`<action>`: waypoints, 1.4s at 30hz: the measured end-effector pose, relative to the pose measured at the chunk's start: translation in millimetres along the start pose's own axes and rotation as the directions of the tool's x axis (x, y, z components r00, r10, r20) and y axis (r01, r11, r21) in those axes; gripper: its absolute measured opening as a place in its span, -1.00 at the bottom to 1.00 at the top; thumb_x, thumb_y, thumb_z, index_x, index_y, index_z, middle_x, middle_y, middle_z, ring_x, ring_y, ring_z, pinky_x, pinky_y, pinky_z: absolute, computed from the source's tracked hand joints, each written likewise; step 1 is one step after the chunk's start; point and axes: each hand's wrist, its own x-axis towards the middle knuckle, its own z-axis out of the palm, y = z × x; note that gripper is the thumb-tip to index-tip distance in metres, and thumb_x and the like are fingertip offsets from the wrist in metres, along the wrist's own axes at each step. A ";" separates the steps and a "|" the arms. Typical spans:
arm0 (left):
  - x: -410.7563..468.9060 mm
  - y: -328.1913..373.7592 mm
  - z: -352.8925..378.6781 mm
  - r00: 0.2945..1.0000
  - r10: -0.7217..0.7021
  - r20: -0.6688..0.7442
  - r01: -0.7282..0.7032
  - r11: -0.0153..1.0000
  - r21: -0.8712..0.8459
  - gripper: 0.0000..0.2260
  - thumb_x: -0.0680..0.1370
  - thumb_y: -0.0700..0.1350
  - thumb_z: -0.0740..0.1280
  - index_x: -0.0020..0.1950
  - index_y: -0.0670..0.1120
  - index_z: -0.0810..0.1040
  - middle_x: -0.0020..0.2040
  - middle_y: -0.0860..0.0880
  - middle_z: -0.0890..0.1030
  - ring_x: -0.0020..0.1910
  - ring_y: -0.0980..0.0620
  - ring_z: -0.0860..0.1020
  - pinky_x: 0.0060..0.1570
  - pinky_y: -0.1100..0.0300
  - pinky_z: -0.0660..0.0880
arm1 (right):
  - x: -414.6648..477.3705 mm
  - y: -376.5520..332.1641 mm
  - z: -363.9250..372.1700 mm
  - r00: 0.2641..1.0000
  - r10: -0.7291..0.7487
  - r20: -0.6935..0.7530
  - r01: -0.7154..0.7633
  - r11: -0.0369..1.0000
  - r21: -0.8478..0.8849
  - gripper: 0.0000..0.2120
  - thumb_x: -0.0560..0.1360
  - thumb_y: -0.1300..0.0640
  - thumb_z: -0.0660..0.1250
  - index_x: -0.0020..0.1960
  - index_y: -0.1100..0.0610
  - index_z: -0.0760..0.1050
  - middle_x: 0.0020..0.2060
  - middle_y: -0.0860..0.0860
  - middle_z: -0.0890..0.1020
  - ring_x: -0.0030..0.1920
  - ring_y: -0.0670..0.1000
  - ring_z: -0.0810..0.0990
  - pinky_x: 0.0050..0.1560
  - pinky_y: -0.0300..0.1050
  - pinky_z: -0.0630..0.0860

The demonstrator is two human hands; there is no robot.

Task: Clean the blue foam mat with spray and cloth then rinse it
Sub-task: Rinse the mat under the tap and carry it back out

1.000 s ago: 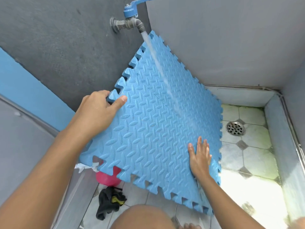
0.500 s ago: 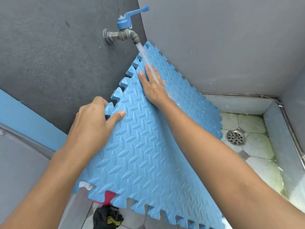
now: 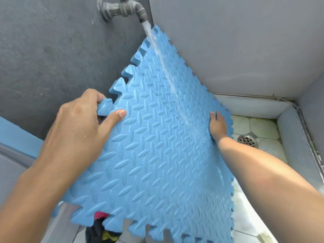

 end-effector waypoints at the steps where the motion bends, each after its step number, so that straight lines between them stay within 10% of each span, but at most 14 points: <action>1: 0.1 1.3 -0.3 1.000 -0.003 0.003 0.003 1.000 -0.005 -0.68 0.51 0.22 0.38 0.01 -0.01 0.48 -0.24 0.06 0.58 -0.21 -0.03 0.54 -0.21 -0.01 0.46 | -12.1 1.7 -1.1 1.000 0.013 -0.024 -0.013 1.000 0.013 -0.15 0.45 -0.43 -0.04 0.58 0.04 0.29 0.58 0.15 0.31 0.59 0.16 0.23 0.56 0.25 0.11; 5: 2.1 4.2 -1.9 0.999 -0.026 0.024 0.026 0.999 -0.025 -0.70 0.51 0.20 0.39 0.00 -0.01 0.49 -0.24 0.04 0.58 -0.20 0.04 0.52 -0.28 0.07 0.35 | -68.8 -55.8 6.5 0.983 -0.182 -0.007 0.182 0.979 0.094 -0.36 0.65 -0.25 0.09 0.64 0.01 0.18 0.67 0.09 0.10 0.66 0.08 0.02 0.62 0.25 -0.08; 11: 4.9 4.1 -0.7 0.999 -0.028 0.043 0.028 1.000 -0.001 -0.64 0.55 0.16 0.39 0.04 -0.13 0.50 -0.14 -0.09 0.58 -0.02 -0.14 0.51 -0.11 0.02 0.38 | -230.8 -150.4 30.3 0.766 -0.637 0.082 0.622 0.768 0.154 -0.41 0.69 -0.19 0.03 0.67 -0.08 0.03 0.68 -0.02 -0.03 0.66 -0.03 -0.14 0.58 0.13 -0.28; 17: 7.8 0.8 -0.5 0.998 -0.027 0.049 0.028 1.000 -0.012 -0.60 0.55 0.17 0.39 0.09 -0.17 0.51 -0.06 -0.11 0.56 -0.02 -0.09 0.45 -0.07 0.06 0.34 | -307.7 -50.5 25.8 0.679 -0.720 0.140 0.709 0.694 0.127 -0.39 0.68 -0.24 -0.01 0.67 -0.11 -0.03 0.68 -0.12 -0.09 0.65 -0.11 -0.22 0.61 0.04 -0.30; 20: 7.1 -0.3 0.4 0.999 -0.014 0.047 0.015 1.000 -0.008 -0.60 0.56 0.15 0.38 0.12 -0.19 0.51 -0.04 -0.10 0.54 0.00 -0.08 0.43 -0.05 0.06 0.33 | -275.9 63.2 10.0 0.780 -0.605 0.163 0.617 0.787 -0.031 -0.40 0.67 -0.31 -0.09 0.66 -0.18 -0.06 0.68 -0.13 -0.08 0.66 -0.06 -0.19 0.63 0.15 -0.23; 23: 6.9 -0.6 1.1 0.999 -0.013 0.034 0.013 1.000 -0.001 -0.61 0.58 0.14 0.37 0.10 -0.19 0.50 -0.05 -0.08 0.52 -0.01 -0.08 0.42 -0.06 0.06 0.32 | -225.6 156.0 -36.5 0.985 -0.145 0.094 0.161 0.968 -0.194 -0.40 0.62 -0.38 -0.20 0.61 -0.24 -0.21 0.68 -0.03 -0.11 0.66 0.00 -0.22 0.62 0.21 -0.21; 25: 6.2 -0.8 3.8 0.999 -0.020 0.032 0.021 1.000 -0.021 -0.62 0.58 0.14 0.37 0.08 -0.19 0.51 -0.05 -0.08 0.52 -0.02 -0.08 0.44 -0.07 0.07 0.32 | -204.4 166.1 -64.6 0.998 0.006 0.062 0.005 0.983 -0.182 -0.36 0.66 -0.32 -0.15 0.65 -0.11 -0.21 0.68 0.07 -0.07 0.67 0.07 -0.14 0.63 0.17 -0.13; 31: -0.5 -3.6 9.8 0.997 -0.058 0.060 0.060 0.997 -0.041 -0.65 0.59 0.14 0.35 0.00 -0.17 0.48 -0.15 -0.05 0.52 -0.05 -0.11 0.47 -0.13 0.03 0.36 | -154.3 11.1 -78.2 0.940 -0.334 -0.065 0.336 0.942 0.014 -0.49 0.72 -0.11 0.04 0.60 0.08 0.22 0.56 0.08 0.34 0.58 0.08 0.24 0.57 0.04 0.16; 34: -0.7 -3.3 8.2 0.994 -0.083 0.069 0.087 0.995 -0.055 -0.66 0.59 0.16 0.34 -0.01 -0.13 0.47 -0.13 -0.04 0.54 -0.08 -0.09 0.49 -0.16 0.05 0.36 | -152.8 -109.1 -84.1 0.858 -0.512 -0.026 0.511 0.851 0.123 -0.68 0.69 -0.10 0.12 0.13 0.05 0.57 0.00 0.06 0.67 0.03 0.06 0.62 0.08 -0.01 0.51; 38: -0.1 -0.3 6.7 0.990 -0.106 0.093 0.112 0.992 -0.064 -0.66 0.59 0.17 0.33 -0.02 -0.12 0.46 -0.16 -0.02 0.53 -0.12 -0.07 0.50 -0.18 0.06 0.37 | -172.7 -256.8 -100.9 0.769 -0.638 0.041 0.602 0.744 0.290 -0.44 0.68 -0.21 0.05 -0.09 0.19 0.60 -0.29 0.10 0.67 -0.37 0.03 0.61 -0.39 -0.19 0.45; 42: -4.9 14.1 4.1 0.989 -0.109 0.104 0.116 0.991 -0.070 -0.68 0.60 0.17 0.32 0.00 -0.09 0.43 -0.20 0.02 0.48 -0.16 -0.06 0.49 -0.23 0.06 0.35 | -183.4 -358.0 -125.3 0.734 -0.639 0.227 0.592 0.768 0.245 -0.35 0.68 -0.27 -0.08 -0.20 0.14 0.54 -0.37 0.02 0.57 -0.45 -0.02 0.47 -0.44 -0.26 0.35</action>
